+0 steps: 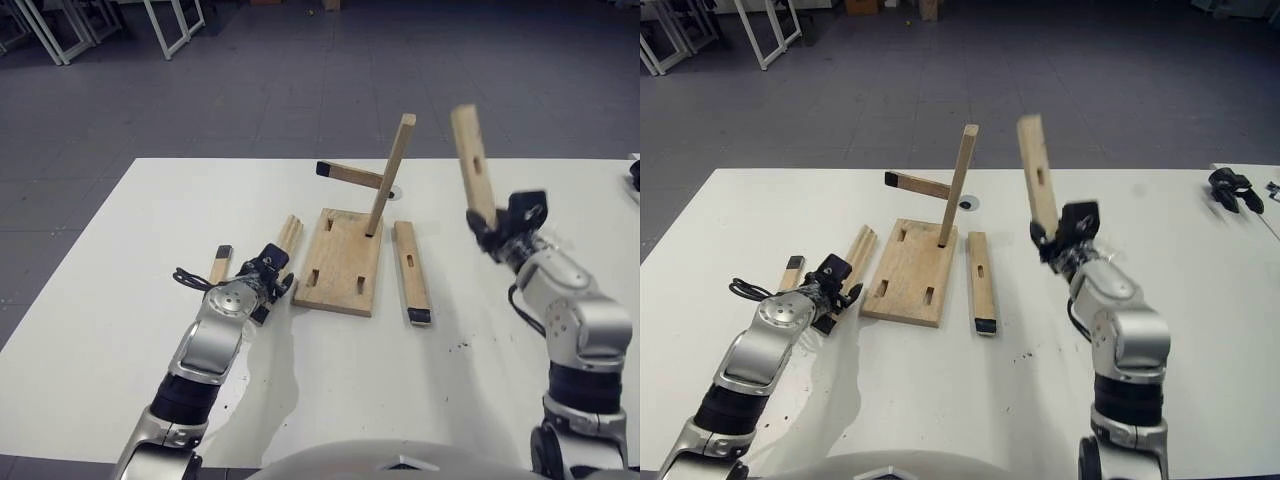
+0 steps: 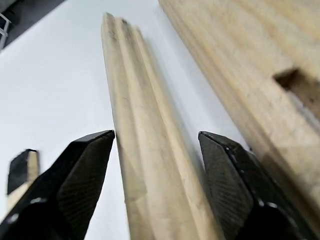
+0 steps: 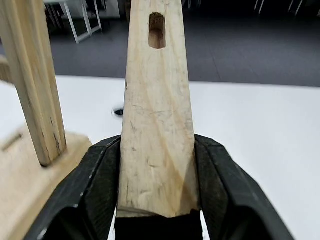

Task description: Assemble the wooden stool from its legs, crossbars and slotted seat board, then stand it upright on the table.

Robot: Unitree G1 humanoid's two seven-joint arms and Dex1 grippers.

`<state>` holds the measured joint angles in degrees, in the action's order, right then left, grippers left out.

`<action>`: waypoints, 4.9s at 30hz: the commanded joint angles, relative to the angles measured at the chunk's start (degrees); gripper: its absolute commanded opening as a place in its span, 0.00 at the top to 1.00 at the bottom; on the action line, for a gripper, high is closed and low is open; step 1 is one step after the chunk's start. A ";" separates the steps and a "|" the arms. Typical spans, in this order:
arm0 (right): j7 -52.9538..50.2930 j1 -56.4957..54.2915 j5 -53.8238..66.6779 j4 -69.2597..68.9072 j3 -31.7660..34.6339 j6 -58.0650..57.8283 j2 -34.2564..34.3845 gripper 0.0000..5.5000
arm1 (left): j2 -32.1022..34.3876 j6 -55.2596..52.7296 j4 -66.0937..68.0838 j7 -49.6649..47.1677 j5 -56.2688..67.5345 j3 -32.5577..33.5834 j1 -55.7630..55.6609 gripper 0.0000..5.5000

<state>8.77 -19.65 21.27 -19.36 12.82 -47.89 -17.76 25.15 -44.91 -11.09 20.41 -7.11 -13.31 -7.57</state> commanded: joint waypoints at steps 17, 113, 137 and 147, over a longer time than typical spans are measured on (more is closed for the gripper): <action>15.09 -19.71 11.67 10.74 -2.25 2.14 -1.07 0.62 | -4.95 2.90 -4.57 8.62 0.55 -12.86 -4.94 0.43; 61.26 -1.42 -36.70 13.34 -42.69 44.56 -33.72 0.44 | 6.33 4.11 -5.23 17.18 51.64 16.18 -3.82 0.62; 58.18 1.94 -39.90 10.89 -40.64 43.62 -31.86 0.44 | 8.30 0.04 3.60 14.47 35.07 2.74 -6.20 0.62; 48.47 1.65 -44.82 12.16 -37.80 47.89 -29.85 0.44 | 6.08 -1.14 9.01 17.47 37.21 1.38 -9.21 0.62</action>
<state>58.47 -19.00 -23.08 -6.09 -25.50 1.54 -49.63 29.85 -40.43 -5.35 38.37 34.95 -6.86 -19.20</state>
